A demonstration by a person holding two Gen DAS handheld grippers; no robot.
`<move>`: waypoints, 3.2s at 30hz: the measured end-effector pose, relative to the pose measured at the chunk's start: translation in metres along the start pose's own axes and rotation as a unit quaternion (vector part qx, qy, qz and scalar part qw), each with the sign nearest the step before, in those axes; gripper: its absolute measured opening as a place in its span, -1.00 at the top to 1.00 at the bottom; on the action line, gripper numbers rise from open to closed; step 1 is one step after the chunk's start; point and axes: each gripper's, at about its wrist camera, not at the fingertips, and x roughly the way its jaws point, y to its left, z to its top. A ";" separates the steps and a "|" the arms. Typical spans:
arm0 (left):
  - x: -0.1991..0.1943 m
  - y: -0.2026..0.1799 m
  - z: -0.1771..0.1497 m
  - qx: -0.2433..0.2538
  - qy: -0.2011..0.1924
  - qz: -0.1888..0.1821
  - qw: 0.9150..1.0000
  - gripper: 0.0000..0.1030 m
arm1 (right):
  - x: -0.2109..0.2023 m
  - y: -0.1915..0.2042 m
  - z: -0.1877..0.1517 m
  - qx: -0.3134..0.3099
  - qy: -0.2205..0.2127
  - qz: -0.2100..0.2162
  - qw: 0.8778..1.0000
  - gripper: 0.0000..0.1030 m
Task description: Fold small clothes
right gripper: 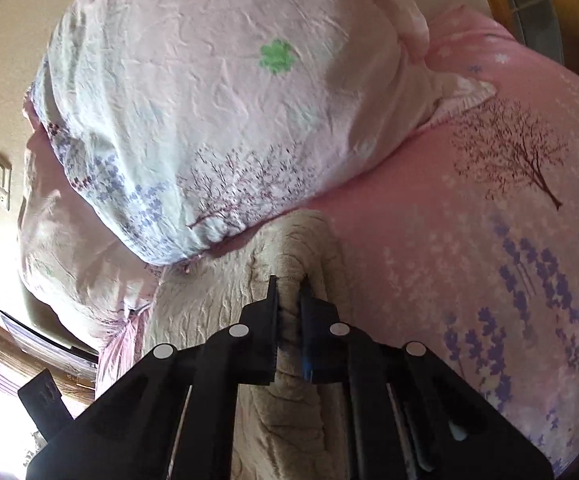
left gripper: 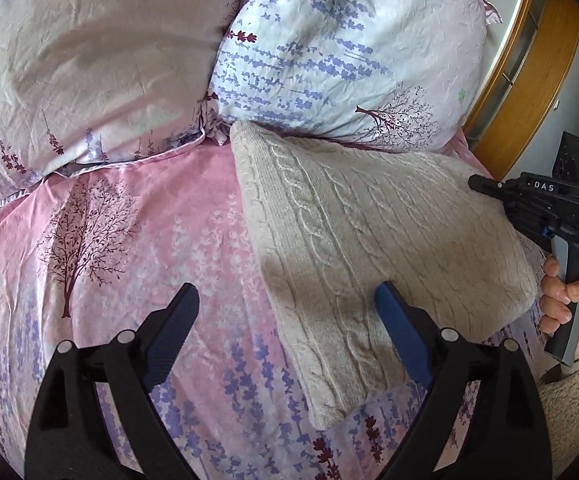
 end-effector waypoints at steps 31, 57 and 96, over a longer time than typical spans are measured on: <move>0.062 0.004 0.026 -0.097 0.056 -0.082 0.990 -0.96 | 0.011 -0.042 -0.019 0.052 0.133 0.022 0.989 -0.41; -0.028 0.098 0.016 -0.123 -0.029 -0.133 0.983 0.28 | 0.038 0.106 -0.077 -0.122 0.075 0.121 0.982 0.46; -0.061 0.064 -0.045 -0.030 -0.061 -0.092 0.993 -0.45 | 0.030 0.129 -0.112 -0.155 0.072 0.130 0.977 0.04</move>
